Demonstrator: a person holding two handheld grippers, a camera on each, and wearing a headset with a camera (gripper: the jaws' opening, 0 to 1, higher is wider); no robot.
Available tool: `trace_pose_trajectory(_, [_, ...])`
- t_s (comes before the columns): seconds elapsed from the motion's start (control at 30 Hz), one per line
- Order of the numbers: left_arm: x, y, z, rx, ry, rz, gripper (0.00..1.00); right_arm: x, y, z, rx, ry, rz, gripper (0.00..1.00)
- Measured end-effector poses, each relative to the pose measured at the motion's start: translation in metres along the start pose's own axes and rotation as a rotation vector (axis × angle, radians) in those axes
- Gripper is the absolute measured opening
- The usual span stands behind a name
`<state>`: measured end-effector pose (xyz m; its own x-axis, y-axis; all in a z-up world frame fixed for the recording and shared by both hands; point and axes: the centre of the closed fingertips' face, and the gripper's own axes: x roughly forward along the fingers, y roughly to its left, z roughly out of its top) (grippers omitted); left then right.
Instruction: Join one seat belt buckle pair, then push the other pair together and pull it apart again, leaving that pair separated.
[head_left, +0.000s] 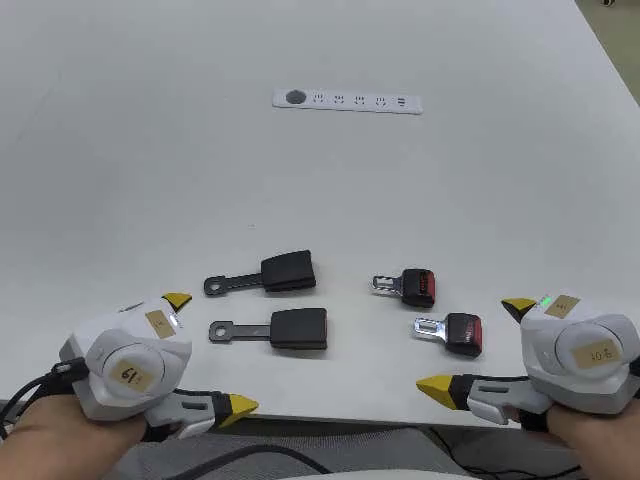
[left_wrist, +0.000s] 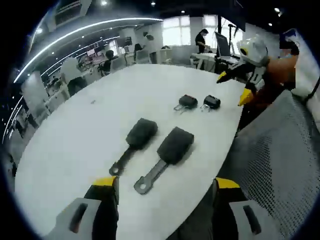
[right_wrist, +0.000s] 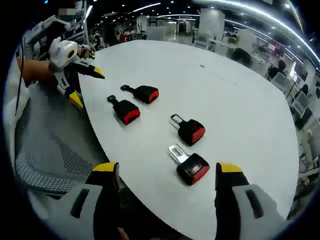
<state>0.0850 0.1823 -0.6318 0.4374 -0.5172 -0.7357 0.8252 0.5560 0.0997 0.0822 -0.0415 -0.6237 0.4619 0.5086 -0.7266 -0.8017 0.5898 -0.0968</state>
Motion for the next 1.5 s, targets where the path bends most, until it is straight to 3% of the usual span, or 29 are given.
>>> trace_pose_trajectory(0.1, [0.007, 0.000, 0.001, 0.033, 0.002, -0.019, 0.60, 0.004, -0.002, -0.004, -0.014, 0.014, 0.009, 0.53])
trace_pose_trajectory(0.3, [0.023, -0.008, 0.002, 0.117, 0.055, -0.085, 0.56, 0.012, -0.008, -0.012, -0.057, 0.049, 0.020, 0.49])
trace_pose_trajectory(0.5, [0.029, -0.003, 0.005, 0.144, 0.069, -0.085, 0.53, 0.013, -0.018, -0.013, -0.075, 0.063, 0.021, 0.48])
trace_pose_trajectory(0.63, [0.019, 0.000, 0.010, 0.077, 0.033, -0.050, 0.61, 0.006, -0.022, -0.007, -0.036, 0.040, 0.000, 0.50])
trace_pose_trajectory(0.77, [0.003, -0.003, 0.012, 0.049, 0.014, -0.025, 0.70, -0.002, -0.021, -0.004, -0.011, 0.030, -0.019, 0.62])
trace_pose_trajectory(0.9, [-0.016, 0.003, 0.016, -0.009, -0.022, 0.012, 0.83, -0.007, -0.018, -0.003, 0.015, 0.018, -0.023, 0.72])
trace_pose_trajectory(1.07, [-0.023, -0.001, 0.013, -0.049, -0.016, 0.015, 0.99, -0.006, -0.013, 0.004, 0.047, -0.016, -0.020, 0.84])
trace_pose_trajectory(1.1, [-0.022, -0.003, 0.007, -0.056, 0.005, 0.012, 1.00, -0.005, -0.012, 0.004, 0.054, -0.015, -0.017, 0.87])
trace_pose_trajectory(1.27, [-0.021, -0.005, 0.006, -0.068, 0.011, 0.013, 1.00, -0.004, -0.013, 0.009, 0.053, -0.029, -0.022, 1.00])
trace_pose_trajectory(1.5, [-0.018, -0.010, 0.008, -0.059, 0.001, 0.010, 1.00, -0.003, -0.015, 0.010, 0.064, -0.030, -0.032, 1.00])
